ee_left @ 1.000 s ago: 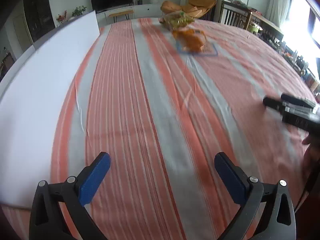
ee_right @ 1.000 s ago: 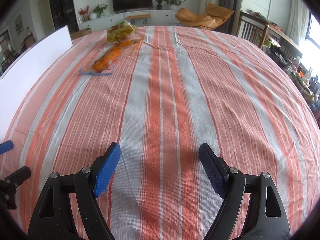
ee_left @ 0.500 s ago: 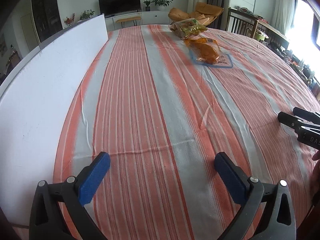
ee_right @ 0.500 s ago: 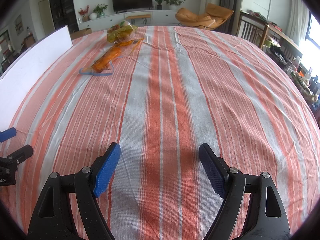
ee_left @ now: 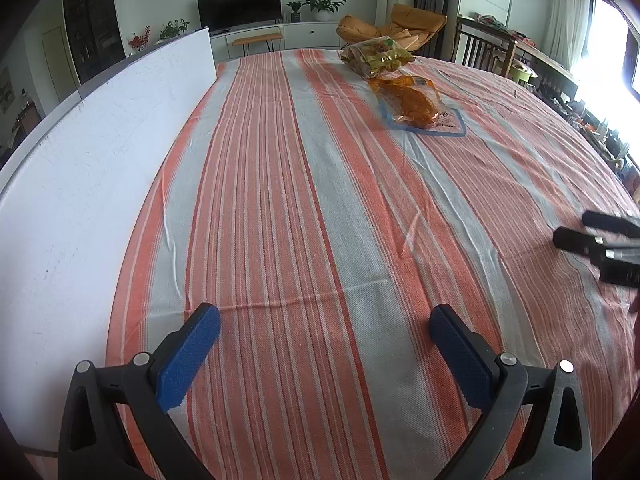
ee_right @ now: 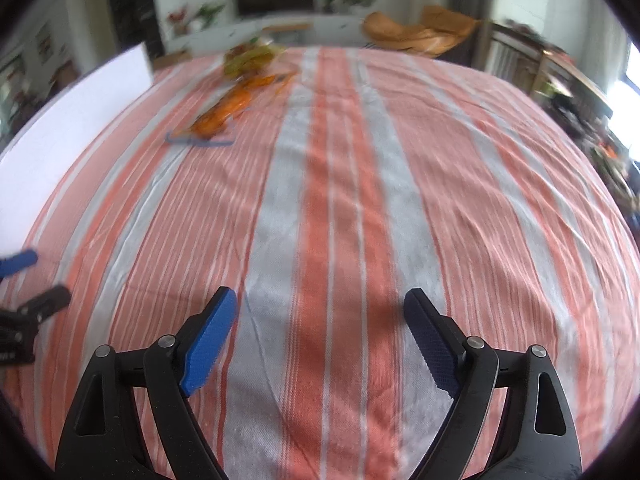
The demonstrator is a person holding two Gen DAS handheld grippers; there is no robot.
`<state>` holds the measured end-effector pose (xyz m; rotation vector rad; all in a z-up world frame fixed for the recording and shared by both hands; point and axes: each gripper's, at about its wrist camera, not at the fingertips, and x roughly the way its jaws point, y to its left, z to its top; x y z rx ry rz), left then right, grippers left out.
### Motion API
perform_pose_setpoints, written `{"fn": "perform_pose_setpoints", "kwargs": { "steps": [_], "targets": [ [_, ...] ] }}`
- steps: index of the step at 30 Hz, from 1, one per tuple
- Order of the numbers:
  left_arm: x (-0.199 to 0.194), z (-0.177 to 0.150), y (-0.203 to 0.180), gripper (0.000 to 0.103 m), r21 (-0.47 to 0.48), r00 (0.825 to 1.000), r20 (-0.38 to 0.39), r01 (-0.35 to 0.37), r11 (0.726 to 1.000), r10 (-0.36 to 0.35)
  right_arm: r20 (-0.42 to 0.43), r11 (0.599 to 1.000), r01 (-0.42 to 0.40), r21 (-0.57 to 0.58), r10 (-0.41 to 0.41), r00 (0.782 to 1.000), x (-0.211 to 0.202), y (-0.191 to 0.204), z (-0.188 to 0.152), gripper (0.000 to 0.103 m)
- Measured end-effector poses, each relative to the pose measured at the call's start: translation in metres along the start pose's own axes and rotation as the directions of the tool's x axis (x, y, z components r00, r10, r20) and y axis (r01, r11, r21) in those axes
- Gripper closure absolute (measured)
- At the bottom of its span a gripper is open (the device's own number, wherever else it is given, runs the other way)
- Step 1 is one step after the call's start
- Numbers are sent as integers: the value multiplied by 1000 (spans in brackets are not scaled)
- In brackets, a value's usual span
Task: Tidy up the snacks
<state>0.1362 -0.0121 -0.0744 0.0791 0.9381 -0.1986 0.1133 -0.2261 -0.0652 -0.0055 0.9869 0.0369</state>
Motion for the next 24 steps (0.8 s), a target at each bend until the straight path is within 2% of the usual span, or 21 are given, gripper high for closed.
{"fn": "perform_pose_setpoints", "kwargs": {
  "steps": [3, 7, 10, 13, 18, 21, 24],
  "targets": [
    [0, 0, 0, 0, 0, 1000, 0, 0, 1000, 0, -57, 999, -48, -12, 47, 997, 8, -3, 26, 16],
    [0, 0, 0, 0, -1, 1000, 0, 0, 1000, 0, -13, 993, -100, 61, 101, 995, 19, -1, 80, 16],
    [0, 0, 0, 0, -1, 1000, 0, -1, 1000, 1, -22, 992, -117, 49, 118, 993, 46, 23, 128, 16],
    [0, 0, 0, 0, -1, 1000, 0, -1, 1000, 1, -60, 994, -102, 27, 104, 993, 76, 51, 160, 16],
    [1, 0, 1, 0, -2, 1000, 1, 0, 1000, 0, -119, 997, 21, -73, -30, 992, 116, 86, 172, 16],
    [-1, 0, 0, 0, -3, 1000, 1, -1, 1000, 1, -77, 997, 39, -61, -44, 996, 114, 86, 167, 17],
    [-2, 0, 0, 0, -4, 1000, 1, -1, 1000, 1, -69, 1000, 9, 11, -8, 998, 112, 73, 159, 18]
  ]
}}
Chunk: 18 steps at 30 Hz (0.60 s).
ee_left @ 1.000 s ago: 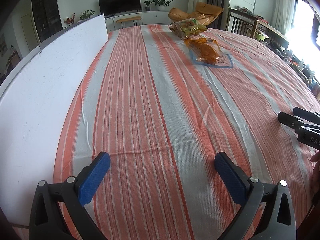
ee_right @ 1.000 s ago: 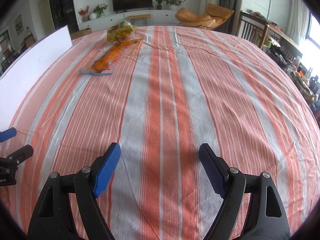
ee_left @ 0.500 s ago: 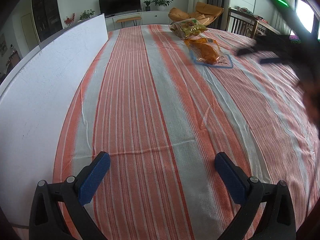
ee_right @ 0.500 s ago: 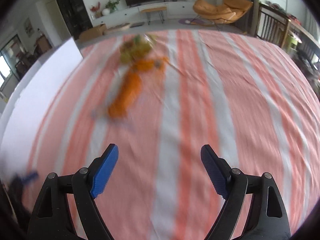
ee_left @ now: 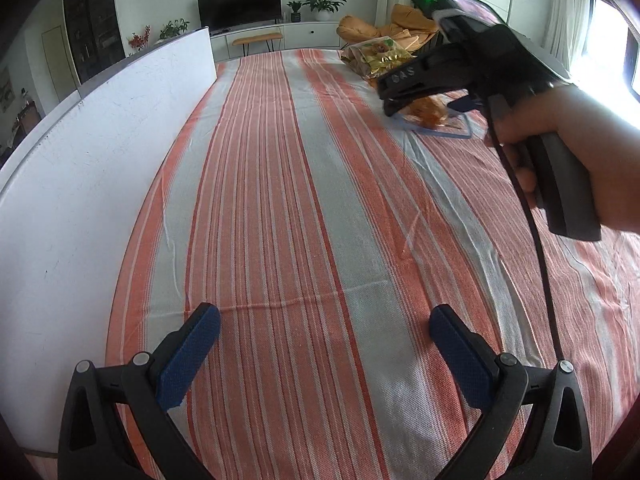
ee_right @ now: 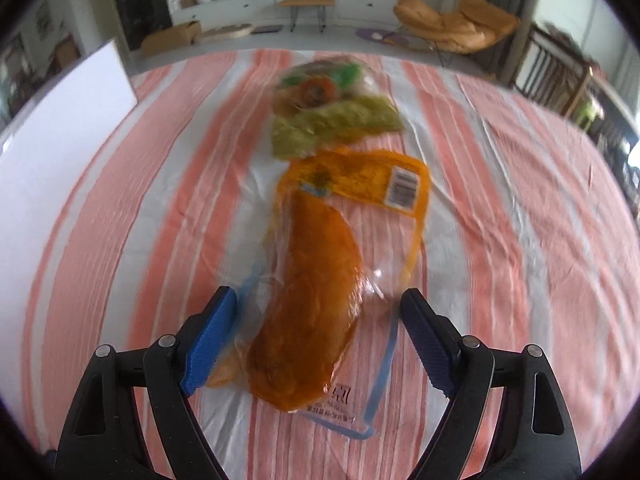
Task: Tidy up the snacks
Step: 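Position the right tool around the clear orange-sausage bag while the left reaches for the longan packet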
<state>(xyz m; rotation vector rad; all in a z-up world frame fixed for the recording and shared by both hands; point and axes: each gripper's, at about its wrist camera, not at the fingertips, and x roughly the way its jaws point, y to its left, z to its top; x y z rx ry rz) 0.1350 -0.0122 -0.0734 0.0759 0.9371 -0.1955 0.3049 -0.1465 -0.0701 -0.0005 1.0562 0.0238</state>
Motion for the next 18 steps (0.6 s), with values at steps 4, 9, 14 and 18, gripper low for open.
{"fn": "perform_pose_setpoints", "kwargs": {
  "steps": [4, 9, 14, 18],
  "targets": [
    [0, 0, 0, 0, 0, 1000, 0, 0, 1000, 0, 11, 1000, 13, 0, -13, 1000, -8, -8, -11, 24],
    [0, 0, 0, 0, -1, 1000, 0, 0, 1000, 0, 13, 1000, 10, -2, -9, 1000, -17, -17, -22, 24],
    [0, 0, 0, 0, -1, 1000, 0, 0, 1000, 0, 38, 1000, 13, -3, -12, 999, -30, -38, -43, 23],
    [0, 0, 0, 0, -1, 1000, 0, 0, 1000, 0, 59, 999, 30, 21, -31, 998, -41, -66, -61, 23]
  ]
}}
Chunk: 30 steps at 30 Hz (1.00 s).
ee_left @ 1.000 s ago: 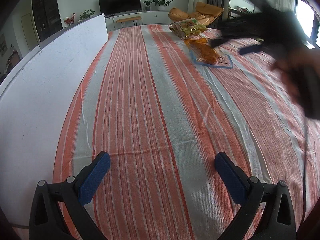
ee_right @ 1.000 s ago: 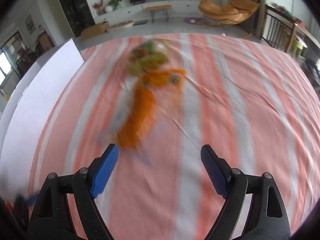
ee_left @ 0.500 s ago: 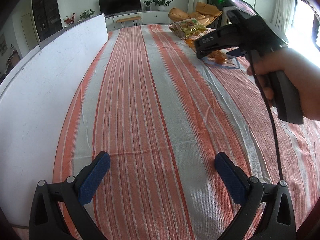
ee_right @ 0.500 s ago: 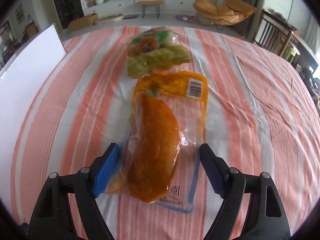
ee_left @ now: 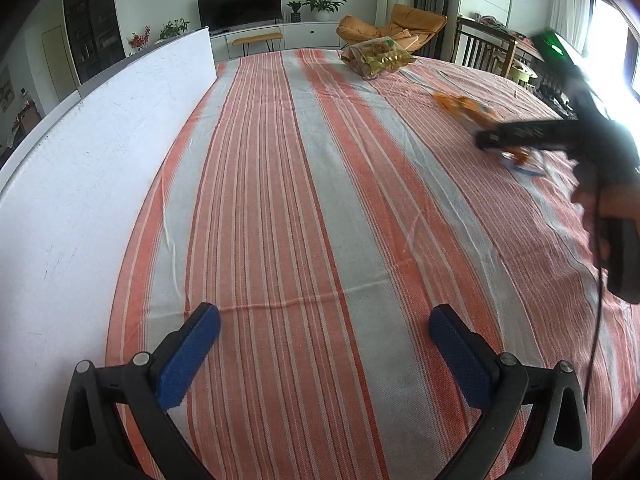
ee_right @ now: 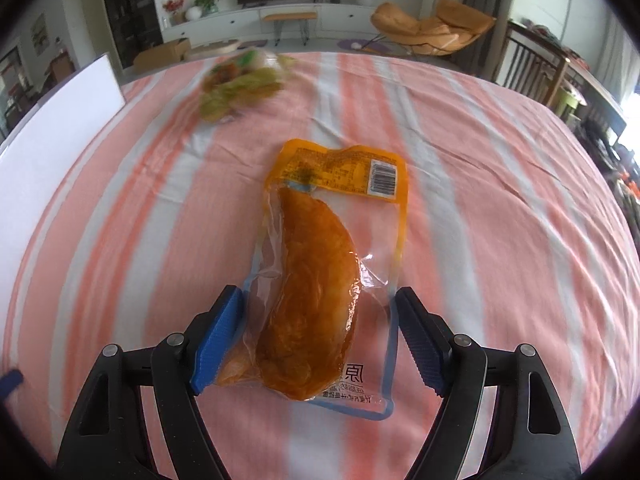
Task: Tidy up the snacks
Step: 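Position the right tool around the clear orange-sausage bag while the left reaches for the longan packet, then grasp the red-labelled longan packet with the left tool and lift it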
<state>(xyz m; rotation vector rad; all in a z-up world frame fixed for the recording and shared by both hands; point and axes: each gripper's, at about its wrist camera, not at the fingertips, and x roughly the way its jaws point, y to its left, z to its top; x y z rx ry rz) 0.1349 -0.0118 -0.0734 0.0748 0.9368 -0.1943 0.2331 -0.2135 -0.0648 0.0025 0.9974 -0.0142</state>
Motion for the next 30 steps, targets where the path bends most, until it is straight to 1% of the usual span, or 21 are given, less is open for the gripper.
{"fn": "perform_pose_setpoints", "kwargs": {
  "steps": [5, 12, 19, 20, 21, 22, 23, 24, 26, 28, 30],
  "targets": [
    [0, 0, 0, 0, -3, 1000, 0, -3, 1000, 3, 26, 999, 31, 40, -32, 999, -14, -40, -21, 23],
    [0, 0, 0, 0, -3, 1000, 0, -3, 1000, 3, 55, 995, 56, 78, -61, 997, -22, -76, -36, 22],
    [0, 0, 0, 0, -3, 1000, 0, -4, 1000, 4, 66, 995, 53, 90, -59, 996, -20, -80, -36, 20],
    [1, 1, 0, 0, -5, 1000, -12, -6, 1000, 6, 66, 995, 52, 90, -58, 996, -19, -80, -35, 20],
    [2, 6, 0, 0, -23, 999, -49, -5, 1000, 4, 66, 995, 52, 90, -58, 996, -19, -82, -36, 20],
    [2, 15, 3, 1, -66, 997, -69, 23, 998, -28, 66, 995, 52, 89, -58, 996, -19, -82, -36, 20],
    [-1, 26, 5, 1, -111, 996, -56, 67, 992, -73, 67, 995, 52, 89, -58, 996, -19, -82, -37, 20],
    [-6, 42, 8, 1, -157, 992, -19, 121, 980, -126, 67, 995, 52, 90, -58, 996, -19, -82, -37, 20],
    [-13, 86, 9, 1, -211, 981, 49, 192, 958, -186, 67, 995, 52, 90, -58, 996, -19, -82, -37, 20],
    [-8, 143, 0, 0, -199, 971, 60, 240, 950, -233, 67, 995, 52, 90, -58, 996, -19, -82, -37, 20],
    [7, 200, -13, 0, -155, 968, 49, 253, 955, -248, 67, 995, 52, 90, -58, 996, -19, -82, -37, 20]
  ]
}}
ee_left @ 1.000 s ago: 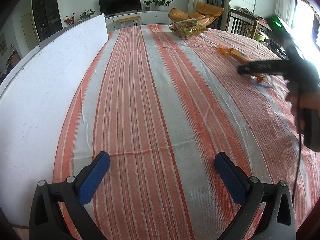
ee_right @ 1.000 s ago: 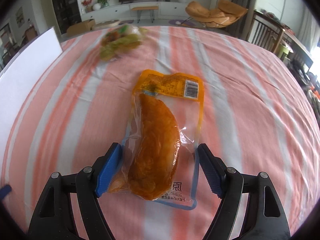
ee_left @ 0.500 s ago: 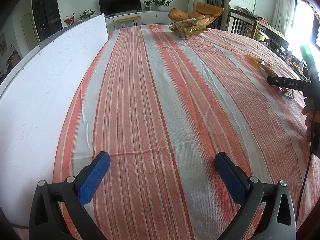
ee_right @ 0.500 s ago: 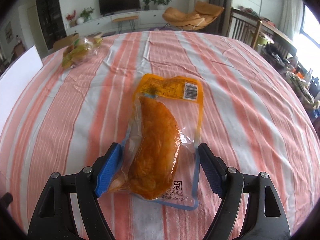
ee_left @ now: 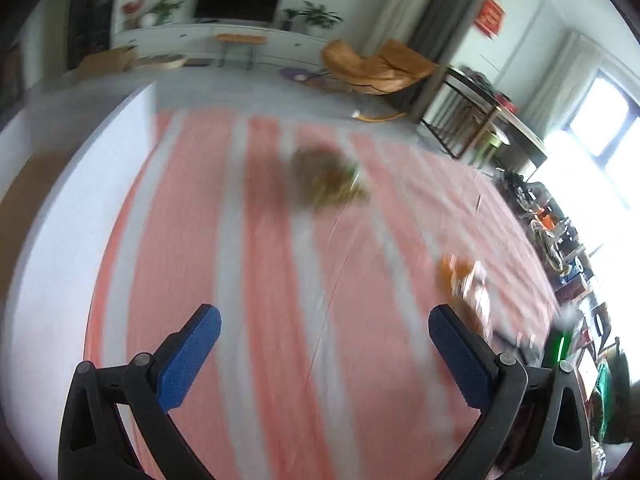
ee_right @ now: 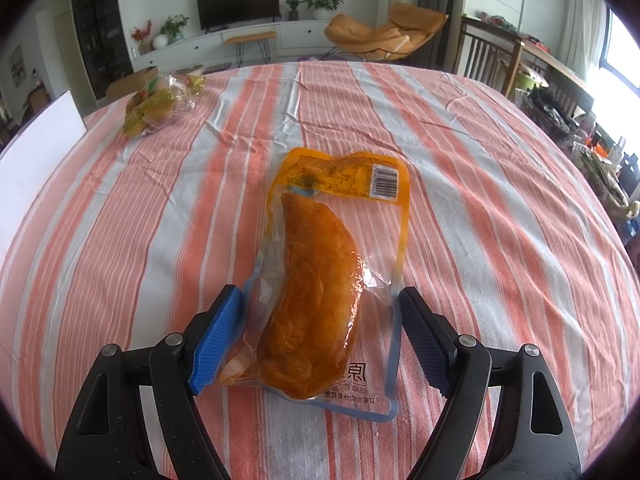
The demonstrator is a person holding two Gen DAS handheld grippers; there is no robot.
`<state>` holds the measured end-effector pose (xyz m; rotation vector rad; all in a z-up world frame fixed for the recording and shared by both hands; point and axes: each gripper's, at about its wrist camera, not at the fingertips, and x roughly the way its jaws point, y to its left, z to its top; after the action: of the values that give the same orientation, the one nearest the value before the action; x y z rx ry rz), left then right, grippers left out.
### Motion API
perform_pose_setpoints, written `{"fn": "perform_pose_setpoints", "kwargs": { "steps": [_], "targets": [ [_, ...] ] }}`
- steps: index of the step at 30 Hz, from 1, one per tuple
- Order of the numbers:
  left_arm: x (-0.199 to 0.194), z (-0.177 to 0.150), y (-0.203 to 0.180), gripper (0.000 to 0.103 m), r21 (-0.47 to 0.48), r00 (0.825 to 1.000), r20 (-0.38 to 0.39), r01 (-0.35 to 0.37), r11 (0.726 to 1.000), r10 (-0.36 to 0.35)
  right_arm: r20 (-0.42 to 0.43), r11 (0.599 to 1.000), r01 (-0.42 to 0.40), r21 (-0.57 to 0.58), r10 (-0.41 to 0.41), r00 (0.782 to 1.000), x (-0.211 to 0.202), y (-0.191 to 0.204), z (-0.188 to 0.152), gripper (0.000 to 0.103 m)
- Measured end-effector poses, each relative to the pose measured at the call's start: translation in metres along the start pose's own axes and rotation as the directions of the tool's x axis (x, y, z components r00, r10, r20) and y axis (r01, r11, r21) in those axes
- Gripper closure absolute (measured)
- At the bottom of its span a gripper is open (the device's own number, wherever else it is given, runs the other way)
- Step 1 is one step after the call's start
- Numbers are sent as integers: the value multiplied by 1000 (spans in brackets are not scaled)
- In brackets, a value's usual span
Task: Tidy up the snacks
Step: 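Grasp the red-labelled longan packet with the left tool and lift it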
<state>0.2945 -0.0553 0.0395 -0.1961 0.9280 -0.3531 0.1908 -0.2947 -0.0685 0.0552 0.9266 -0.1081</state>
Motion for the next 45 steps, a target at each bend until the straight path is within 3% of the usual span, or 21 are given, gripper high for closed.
{"fn": "perform_pose_setpoints", "kwargs": {
  "steps": [3, 5, 8, 10, 11, 12, 17, 21, 23, 26, 29, 33, 35, 37, 39, 40, 41, 42, 45],
  "targets": [
    [47, 68, -19, 0, 57, 997, -21, -67, 996, 68, 0, 1000, 0, 0, 0, 1000, 0, 0, 0, 20],
    [86, 97, -24, 0, 46, 992, -81, -89, 995, 93, 0, 1000, 0, 0, 0, 1000, 0, 0, 0, 20],
    [150, 117, -23, 1, -14, 970, -215, -118, 993, 112, 0, 1000, 0, 0, 0, 1000, 0, 0, 0, 20],
    [175, 119, -20, 3, -30, 959, -234, -173, 984, 162, 0, 1000, 0, 0, 0, 1000, 0, 1, 0, 20],
    [183, 117, -20, 10, -29, 956, -231, -192, 981, 181, 0, 1000, 1, 1, -1, 1000, 0, 1, 0, 20],
    [186, 112, -18, 39, -23, 957, -218, -201, 979, 191, 0, 1000, 1, 1, -1, 1000, 0, 1, 0, 20],
    [140, 63, -11, 44, -10, 980, -140, -147, 989, 144, 0, 1000, 0, 1, 0, 1000, 0, 1, 0, 20],
    [58, -25, -3, 44, 77, 978, -123, -158, 984, 167, 1, 1000, -9, -6, 9, 1000, 1, 3, 0, 20],
    [17, -74, 6, 44, 88, 977, -118, -165, 982, 175, 7, 999, -50, -19, 50, 999, 0, 4, 0, 20],
    [-31, -137, 28, 43, 60, 979, -95, -176, 983, 181, 21, 980, -195, -36, 196, 980, -8, 13, -7, 22],
    [-57, -169, 41, 43, 34, 981, -20, -192, 981, 192, 1, 971, -207, -118, 208, 978, -22, 47, -27, 21],
    [-61, -177, 47, 41, 22, 982, 26, -187, 982, 186, -18, 958, -185, -218, 186, 982, -34, 91, -46, 20],
    [-52, -175, 42, 35, 51, 982, 40, -186, 981, 184, -13, 957, -161, -240, 163, 987, -37, 103, -50, 20],
    [-38, -174, 41, 22, 63, 983, 19, -184, 981, 183, -15, 962, -157, -223, 158, 987, -35, 102, -50, 19],
    [-23, -173, 44, 21, 46, 983, 5, -183, 982, 183, -19, 965, -165, -203, 165, 986, -33, 99, -48, 19],
    [-16, -174, 44, 18, 33, 984, -2, -178, 983, 179, -19, 966, -161, -204, 161, 987, -33, 98, -47, 19],
    [-15, -176, 43, 14, 45, 982, 40, -189, 981, 187, -18, 966, -157, -207, 157, 987, -33, 98, -47, 19],
    [-11, -176, 41, 7, 50, 978, 26, -210, 977, 208, -18, 966, -157, -206, 157, 987, -32, 99, -47, 19],
    [-7, -176, 39, 1, 71, 979, 17, -203, 976, 203, -18, 966, -157, -207, 156, 988, -32, 100, -47, 19]
  ]
}}
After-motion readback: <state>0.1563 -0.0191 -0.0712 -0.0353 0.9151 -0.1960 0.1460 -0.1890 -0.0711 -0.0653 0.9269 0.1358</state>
